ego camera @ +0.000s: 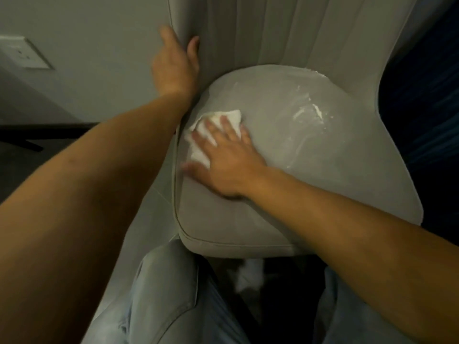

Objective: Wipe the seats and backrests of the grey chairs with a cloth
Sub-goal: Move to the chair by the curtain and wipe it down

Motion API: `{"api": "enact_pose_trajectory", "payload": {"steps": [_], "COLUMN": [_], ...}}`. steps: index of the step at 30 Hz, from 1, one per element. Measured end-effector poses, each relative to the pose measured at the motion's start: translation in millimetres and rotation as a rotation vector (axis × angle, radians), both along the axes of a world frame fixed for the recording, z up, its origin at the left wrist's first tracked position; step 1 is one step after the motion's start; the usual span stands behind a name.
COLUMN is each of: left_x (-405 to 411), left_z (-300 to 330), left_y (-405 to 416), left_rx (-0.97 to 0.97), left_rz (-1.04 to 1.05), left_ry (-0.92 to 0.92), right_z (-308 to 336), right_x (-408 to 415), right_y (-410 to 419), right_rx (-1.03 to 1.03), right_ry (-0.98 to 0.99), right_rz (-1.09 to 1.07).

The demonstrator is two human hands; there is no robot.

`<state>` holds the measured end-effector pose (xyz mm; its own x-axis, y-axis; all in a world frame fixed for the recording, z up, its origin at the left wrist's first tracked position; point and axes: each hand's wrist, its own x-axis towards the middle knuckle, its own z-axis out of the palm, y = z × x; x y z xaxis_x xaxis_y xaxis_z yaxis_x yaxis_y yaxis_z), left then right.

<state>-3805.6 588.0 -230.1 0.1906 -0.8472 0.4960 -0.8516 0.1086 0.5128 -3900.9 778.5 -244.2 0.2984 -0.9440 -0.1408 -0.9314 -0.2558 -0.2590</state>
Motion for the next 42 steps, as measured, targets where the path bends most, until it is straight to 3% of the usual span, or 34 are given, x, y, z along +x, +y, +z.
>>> {"api": "enact_pose_trajectory", "payload": {"steps": [3, 6, 10, 14, 18, 21, 25, 31, 37, 42], "left_x": [2, 5, 10, 11, 10, 12, 13, 19, 12, 13], "left_z": [-6, -8, -7, -10, -21, -29, -27, -35, -33, -38], "left_y": [0, 2, 2, 4, 6, 11, 18, 26, 31, 33], "left_rx": [0.011, 0.038, 0.054, 0.074, 0.283, 0.474, 0.469, 0.565, 0.532, 0.533], "left_rz": [-0.007, -0.041, -0.072, -0.09, -0.057, -0.15, -0.171, -0.14, -0.085, -0.025], "left_ry": [0.042, 0.119, 0.155, 0.207, 0.23, 0.377, 0.48, 0.386, 0.381, 0.307], "right_z": [-1, -4, -4, -8, -10, -12, -16, -16, -7, -5], "right_x": [-1, -6, -14, -53, -98, -95, -66, -66, -80, -132], "right_y": [56, 86, 54, -12, -53, -54, -39, -77, -140, -144], "right_rx": [-0.089, -0.098, -0.132, -0.059, 0.011, 0.005, -0.048, -0.031, 0.004, 0.008], "right_ry": [-0.032, -0.004, 0.051, 0.113, 0.146, 0.127, 0.022, 0.036, 0.111, 0.16], "right_rz": [0.216, 0.236, 0.131, -0.181, -0.378, -0.411, -0.224, -0.156, -0.181, -0.333]}}
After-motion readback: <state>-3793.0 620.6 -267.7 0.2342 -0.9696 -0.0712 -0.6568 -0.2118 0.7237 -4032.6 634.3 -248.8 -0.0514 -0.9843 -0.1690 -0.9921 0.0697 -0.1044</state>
